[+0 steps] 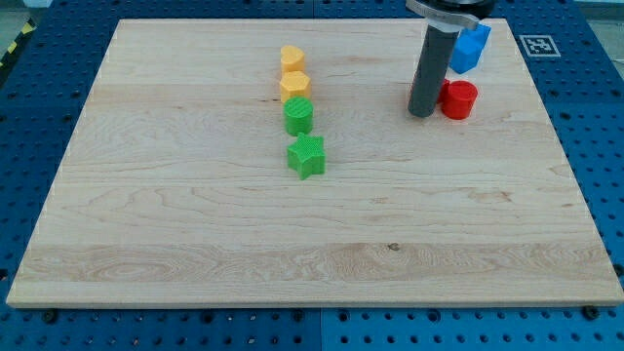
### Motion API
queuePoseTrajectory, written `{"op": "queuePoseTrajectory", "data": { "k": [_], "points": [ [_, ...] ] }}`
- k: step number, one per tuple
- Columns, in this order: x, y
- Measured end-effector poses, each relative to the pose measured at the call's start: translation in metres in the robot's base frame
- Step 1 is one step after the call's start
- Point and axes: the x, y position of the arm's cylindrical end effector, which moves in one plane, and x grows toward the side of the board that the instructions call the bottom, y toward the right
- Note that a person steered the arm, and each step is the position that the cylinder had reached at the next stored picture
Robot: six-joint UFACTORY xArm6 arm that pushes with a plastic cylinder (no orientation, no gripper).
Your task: Slide the red star closer to the blue cube
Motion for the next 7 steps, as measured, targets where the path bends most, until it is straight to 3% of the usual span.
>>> {"op": "queuePoseTrajectory", "data": {
  "k": [7],
  "points": [
    [-0.101,0.021]
  ]
}}
